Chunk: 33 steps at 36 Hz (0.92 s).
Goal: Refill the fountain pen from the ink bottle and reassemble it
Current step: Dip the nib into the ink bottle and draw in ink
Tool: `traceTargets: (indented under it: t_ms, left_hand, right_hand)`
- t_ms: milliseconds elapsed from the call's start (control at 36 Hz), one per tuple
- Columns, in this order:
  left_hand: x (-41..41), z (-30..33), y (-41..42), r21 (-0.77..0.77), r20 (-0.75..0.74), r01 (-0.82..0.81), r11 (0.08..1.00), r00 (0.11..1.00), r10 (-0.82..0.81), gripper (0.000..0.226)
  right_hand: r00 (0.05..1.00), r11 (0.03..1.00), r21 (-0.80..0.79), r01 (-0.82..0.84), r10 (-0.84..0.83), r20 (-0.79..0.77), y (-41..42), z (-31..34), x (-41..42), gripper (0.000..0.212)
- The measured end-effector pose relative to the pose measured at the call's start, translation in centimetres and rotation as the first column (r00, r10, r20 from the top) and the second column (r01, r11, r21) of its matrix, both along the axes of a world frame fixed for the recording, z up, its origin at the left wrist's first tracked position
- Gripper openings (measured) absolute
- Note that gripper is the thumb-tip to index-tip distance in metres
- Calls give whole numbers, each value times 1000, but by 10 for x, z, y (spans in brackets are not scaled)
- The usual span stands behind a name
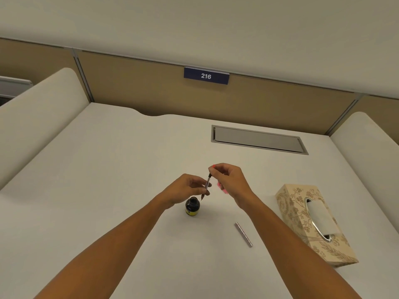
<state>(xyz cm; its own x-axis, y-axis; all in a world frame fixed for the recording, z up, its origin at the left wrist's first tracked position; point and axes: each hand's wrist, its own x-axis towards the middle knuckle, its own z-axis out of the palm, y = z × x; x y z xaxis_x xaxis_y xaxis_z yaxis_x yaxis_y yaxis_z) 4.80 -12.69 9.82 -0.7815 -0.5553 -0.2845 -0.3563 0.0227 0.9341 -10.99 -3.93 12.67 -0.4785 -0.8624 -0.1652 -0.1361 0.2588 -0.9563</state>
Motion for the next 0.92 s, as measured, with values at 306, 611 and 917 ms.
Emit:
traceTargets:
  t_ms: [306, 611, 917]
  left_hand:
    - [8, -21, -10, -8, -17, -103, 995, 995, 102, 20]
    - [12, -32, -11, 1, -35, -169, 986, 985, 169, 20]
    - [14, -41, -8, -51, -20, -177, 983, 984, 176, 15]
  right_hand:
    - [981, 996, 43, -83, 89, -174, -9, -18, 9, 14]
    - [943, 989, 71, -130, 146, -299, -14, -24, 12, 12]
    - [925, 982, 83, -172, 190, -329, -12, -25, 18, 7]
